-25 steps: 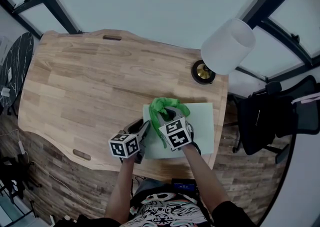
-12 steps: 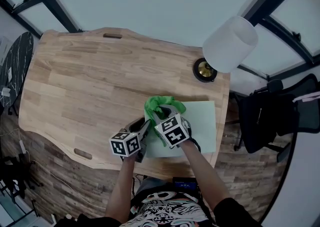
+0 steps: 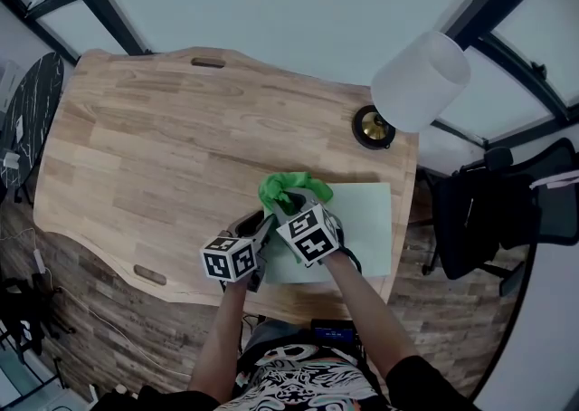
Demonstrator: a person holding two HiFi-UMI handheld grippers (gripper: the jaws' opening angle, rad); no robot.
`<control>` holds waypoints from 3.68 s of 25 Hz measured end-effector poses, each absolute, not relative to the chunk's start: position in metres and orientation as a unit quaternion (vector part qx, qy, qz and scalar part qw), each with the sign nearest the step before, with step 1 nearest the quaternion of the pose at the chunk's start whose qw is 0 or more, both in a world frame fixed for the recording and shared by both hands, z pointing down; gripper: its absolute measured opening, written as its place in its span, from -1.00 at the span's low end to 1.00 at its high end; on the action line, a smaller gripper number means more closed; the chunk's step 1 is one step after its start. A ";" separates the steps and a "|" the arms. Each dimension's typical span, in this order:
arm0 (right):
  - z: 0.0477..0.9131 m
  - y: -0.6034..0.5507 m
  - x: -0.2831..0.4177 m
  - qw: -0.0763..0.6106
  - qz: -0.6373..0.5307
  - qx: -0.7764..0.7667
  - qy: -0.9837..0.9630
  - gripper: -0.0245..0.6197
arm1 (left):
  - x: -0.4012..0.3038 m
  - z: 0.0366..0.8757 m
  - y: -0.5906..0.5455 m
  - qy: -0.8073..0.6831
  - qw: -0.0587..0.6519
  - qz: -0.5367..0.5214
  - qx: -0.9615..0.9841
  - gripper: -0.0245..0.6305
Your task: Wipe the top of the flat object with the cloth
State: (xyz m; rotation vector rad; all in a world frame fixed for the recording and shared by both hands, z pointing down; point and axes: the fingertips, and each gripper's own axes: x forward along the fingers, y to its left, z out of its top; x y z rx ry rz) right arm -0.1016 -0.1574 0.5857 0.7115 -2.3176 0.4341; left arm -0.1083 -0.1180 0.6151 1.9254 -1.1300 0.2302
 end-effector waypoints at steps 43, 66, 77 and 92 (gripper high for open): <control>0.590 -0.106 -0.077 0.318 0.194 0.303 -0.877 -0.70 | -0.112 0.619 -0.120 -0.462 0.434 0.062 0.771 -0.50; 0.590 -0.052 -0.073 0.333 0.203 0.283 -0.876 -0.70 | -0.116 0.618 -0.123 -0.479 0.415 0.064 0.771 -0.50; 0.595 -0.027 -0.076 0.335 0.228 0.263 -0.876 -0.70 | -0.118 0.619 -0.123 -0.488 0.402 0.063 0.772 -0.50; 0.594 -0.003 -0.086 0.357 0.249 0.220 -0.873 -0.70 | -0.118 0.618 -0.123 -0.496 0.390 0.076 0.772 -0.51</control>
